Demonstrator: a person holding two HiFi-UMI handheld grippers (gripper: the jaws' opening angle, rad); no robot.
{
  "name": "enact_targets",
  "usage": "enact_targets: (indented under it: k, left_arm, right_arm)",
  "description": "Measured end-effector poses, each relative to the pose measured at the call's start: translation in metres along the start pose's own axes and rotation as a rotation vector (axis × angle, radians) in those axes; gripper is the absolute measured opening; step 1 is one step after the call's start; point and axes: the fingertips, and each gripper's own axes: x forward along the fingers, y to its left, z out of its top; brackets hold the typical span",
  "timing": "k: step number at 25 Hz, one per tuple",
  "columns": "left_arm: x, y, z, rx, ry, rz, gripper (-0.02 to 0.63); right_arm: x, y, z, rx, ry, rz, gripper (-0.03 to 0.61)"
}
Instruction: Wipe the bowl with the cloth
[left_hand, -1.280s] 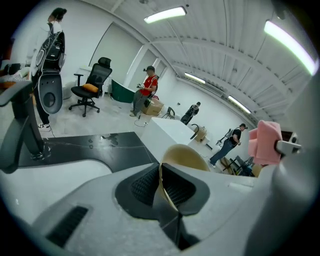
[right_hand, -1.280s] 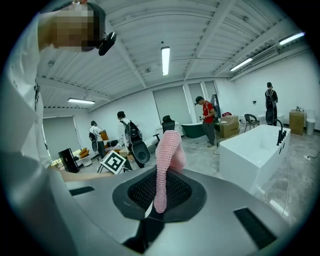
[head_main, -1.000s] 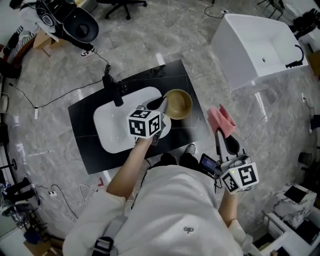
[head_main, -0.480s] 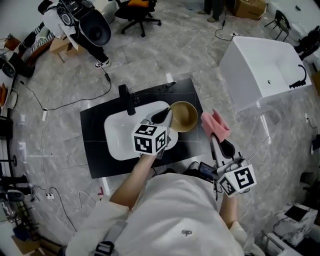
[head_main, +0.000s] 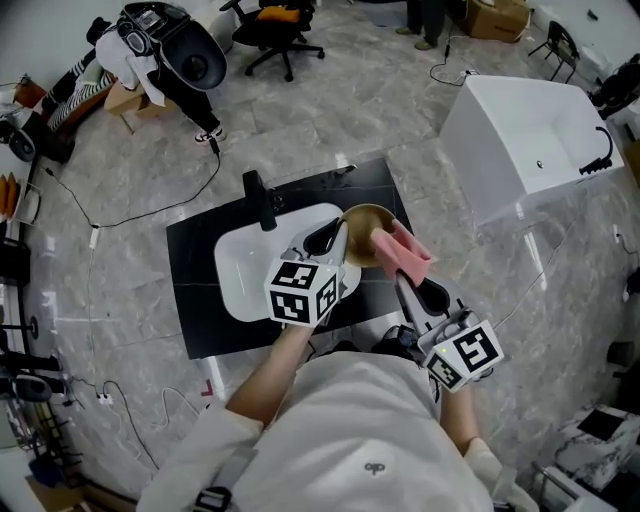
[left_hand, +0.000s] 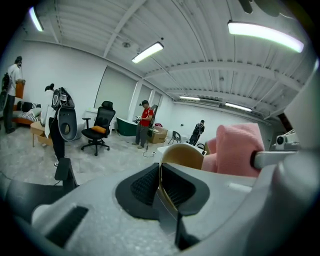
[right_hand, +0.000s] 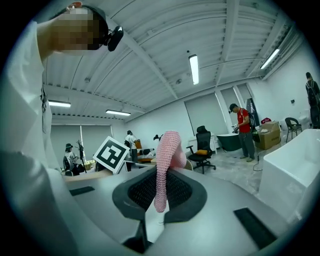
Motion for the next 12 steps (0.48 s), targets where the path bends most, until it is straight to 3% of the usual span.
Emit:
enact_targets:
  k: [12]
  left_arm:
    - [-0.028,-0.012,0.012,0.122,-0.058,0.034,0.028]
  right_arm:
    - [0.033,0.008,-0.028,-0.030,0.250,-0.001,0.017]
